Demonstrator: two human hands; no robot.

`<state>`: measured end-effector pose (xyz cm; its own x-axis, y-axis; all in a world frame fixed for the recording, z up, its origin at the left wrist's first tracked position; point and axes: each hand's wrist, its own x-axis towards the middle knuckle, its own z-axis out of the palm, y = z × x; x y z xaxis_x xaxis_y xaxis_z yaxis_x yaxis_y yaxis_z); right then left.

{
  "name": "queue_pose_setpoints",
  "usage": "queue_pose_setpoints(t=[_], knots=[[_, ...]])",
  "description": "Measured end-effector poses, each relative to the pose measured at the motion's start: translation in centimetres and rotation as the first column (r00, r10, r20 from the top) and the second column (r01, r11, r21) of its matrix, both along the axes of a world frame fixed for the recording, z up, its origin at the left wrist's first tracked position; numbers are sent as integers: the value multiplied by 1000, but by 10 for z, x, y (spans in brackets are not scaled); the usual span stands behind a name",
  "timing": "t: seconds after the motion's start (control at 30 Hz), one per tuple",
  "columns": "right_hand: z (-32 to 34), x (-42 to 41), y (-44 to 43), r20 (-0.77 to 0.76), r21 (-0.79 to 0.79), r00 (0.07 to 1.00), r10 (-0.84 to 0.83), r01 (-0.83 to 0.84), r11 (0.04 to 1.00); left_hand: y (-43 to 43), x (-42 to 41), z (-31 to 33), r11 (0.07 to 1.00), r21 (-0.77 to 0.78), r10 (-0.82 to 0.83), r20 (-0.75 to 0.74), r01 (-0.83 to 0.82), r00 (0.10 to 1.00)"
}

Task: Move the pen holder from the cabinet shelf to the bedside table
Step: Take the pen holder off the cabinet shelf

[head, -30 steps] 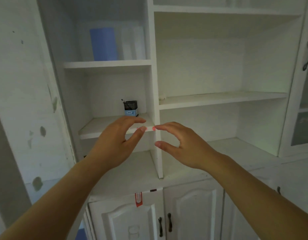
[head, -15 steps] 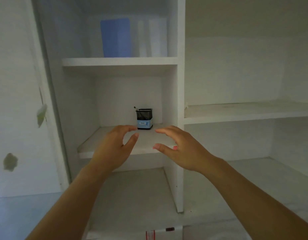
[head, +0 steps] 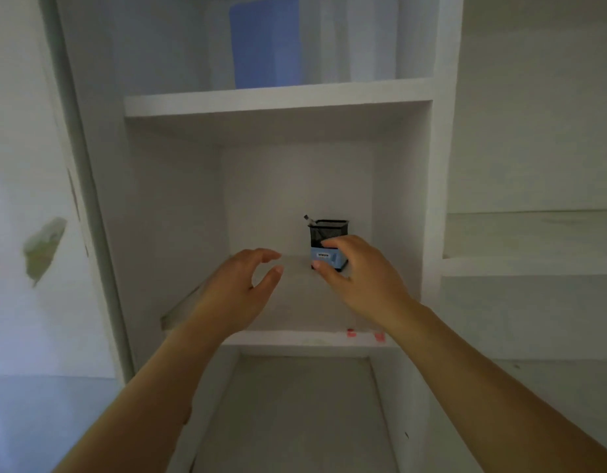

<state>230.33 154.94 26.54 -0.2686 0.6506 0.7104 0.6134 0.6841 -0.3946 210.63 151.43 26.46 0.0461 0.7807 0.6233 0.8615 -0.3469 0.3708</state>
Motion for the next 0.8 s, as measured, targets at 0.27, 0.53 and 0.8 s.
queue_pose_setpoints(t=[0.27,0.53,0.8], knots=[[13,-21,65,-63,68,995,-77,82,994,57,-4,9,995,87,-62,102,53,993],[17,-22,110,-92,-47,925,-369,366,929,113,-1,15,985,-17,-163,246,173,955],[7,-30,146,-65,-142,934,-352,340,930,167,12,35,961,-61,-218,433,270,874]])
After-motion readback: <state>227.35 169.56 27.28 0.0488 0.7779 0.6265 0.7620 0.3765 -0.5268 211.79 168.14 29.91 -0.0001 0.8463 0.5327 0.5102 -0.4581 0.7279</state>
